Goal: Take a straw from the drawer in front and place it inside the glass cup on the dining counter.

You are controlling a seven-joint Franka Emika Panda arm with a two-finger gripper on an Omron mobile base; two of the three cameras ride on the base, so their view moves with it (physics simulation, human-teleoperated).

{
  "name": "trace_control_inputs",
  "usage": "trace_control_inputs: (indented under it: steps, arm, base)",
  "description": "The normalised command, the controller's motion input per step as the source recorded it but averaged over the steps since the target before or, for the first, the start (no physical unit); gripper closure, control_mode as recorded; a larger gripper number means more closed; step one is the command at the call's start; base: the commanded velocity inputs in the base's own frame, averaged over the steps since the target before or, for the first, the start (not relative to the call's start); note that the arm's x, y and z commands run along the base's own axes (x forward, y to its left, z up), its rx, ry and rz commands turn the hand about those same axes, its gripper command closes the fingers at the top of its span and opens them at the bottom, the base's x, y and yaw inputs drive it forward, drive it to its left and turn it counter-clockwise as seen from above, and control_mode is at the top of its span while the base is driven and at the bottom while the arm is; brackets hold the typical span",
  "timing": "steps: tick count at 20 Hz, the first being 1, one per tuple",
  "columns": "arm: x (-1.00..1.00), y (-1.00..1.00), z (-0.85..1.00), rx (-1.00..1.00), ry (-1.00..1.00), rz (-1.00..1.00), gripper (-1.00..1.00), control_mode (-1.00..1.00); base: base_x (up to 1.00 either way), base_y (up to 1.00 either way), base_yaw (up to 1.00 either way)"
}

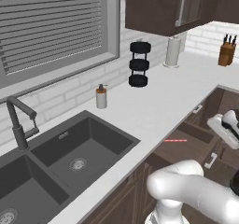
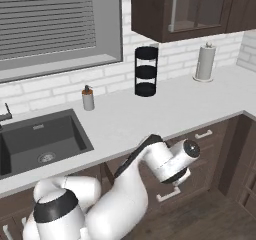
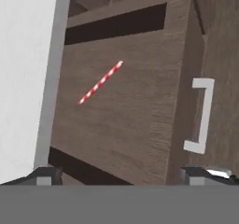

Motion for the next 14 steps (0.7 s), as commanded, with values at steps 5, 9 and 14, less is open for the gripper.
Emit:
trace_control_inputs:
  steps: [5, 9, 14]
  arm:
    - [0.24, 0.28, -0.03, -0.30, 0.10, 0.37, -1.00, -1.00]
    - [0.30, 0.14, -0.01, -0.22, 0.11, 0.45, -1.00, -1.00]
    - [0.24, 0.05, -0.18, -0.19, 0.15, 0.47, -1.00, -1.00]
  base:
    - [0.00, 0.00, 0.00]
    - [0.00, 0.00, 0.00]
    - [0.00, 0.00, 0.00]
